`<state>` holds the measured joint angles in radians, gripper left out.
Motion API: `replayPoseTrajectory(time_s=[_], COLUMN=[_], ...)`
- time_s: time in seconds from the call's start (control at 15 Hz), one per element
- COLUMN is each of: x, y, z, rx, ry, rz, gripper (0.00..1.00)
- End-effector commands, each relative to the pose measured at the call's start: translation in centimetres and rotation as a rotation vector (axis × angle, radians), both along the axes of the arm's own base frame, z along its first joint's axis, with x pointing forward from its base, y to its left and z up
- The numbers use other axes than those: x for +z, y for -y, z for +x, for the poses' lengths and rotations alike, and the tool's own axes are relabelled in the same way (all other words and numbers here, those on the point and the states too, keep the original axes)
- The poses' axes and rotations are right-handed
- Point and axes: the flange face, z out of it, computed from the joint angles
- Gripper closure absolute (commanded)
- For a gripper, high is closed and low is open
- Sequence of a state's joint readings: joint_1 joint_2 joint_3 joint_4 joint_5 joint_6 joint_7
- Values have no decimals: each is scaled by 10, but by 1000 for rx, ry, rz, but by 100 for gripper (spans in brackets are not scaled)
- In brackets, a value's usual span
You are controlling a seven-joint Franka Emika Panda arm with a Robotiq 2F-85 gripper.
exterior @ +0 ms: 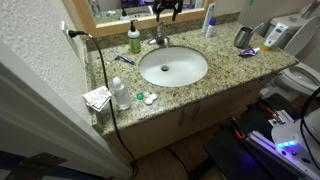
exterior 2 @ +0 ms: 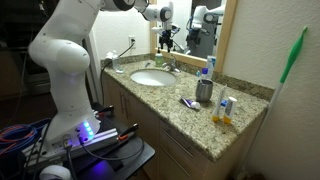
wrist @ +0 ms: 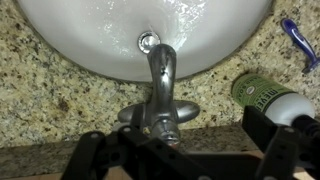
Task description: Close the tap
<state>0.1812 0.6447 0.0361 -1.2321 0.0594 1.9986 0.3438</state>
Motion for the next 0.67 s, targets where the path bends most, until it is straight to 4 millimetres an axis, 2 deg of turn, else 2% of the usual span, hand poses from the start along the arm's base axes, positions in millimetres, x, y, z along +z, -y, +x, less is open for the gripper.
replayPoseTrajectory(time_s=[0.0,0.6], x=[4,-39], y=[0,20], z=[0,29], rx=[-1,-112], ry=[3,54], rz=[0,21], gripper=[0,0])
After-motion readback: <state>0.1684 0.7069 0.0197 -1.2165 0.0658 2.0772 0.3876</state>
